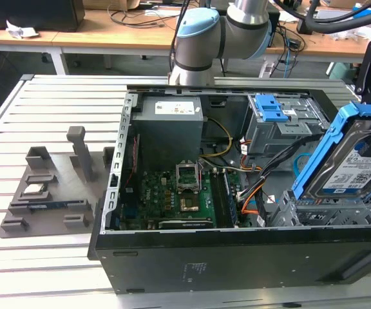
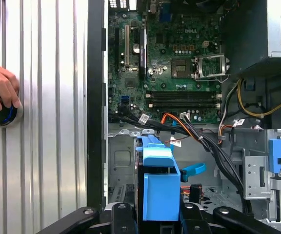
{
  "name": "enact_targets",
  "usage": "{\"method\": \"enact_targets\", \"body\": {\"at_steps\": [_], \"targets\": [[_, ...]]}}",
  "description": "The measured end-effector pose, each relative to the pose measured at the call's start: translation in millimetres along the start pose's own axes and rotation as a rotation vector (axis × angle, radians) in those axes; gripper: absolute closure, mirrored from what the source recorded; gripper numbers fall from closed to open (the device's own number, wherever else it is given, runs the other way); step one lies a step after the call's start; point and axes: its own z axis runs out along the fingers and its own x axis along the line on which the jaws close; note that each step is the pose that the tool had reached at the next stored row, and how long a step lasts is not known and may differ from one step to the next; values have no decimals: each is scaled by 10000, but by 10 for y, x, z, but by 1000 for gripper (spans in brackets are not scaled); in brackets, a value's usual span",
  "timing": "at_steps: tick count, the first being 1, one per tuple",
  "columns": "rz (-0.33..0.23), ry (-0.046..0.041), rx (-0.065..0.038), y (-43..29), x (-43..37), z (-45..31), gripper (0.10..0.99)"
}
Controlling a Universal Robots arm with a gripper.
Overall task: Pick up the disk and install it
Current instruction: 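Insert the disk into the insertion slot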
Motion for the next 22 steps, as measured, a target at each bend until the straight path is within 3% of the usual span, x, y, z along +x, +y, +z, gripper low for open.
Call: {"method": "enact_targets", "body": {"at_steps": [12, 22], "targets": [[102, -5, 0, -18, -11, 130, 725], [101, -6, 0, -26, -11, 287, 725]]}}
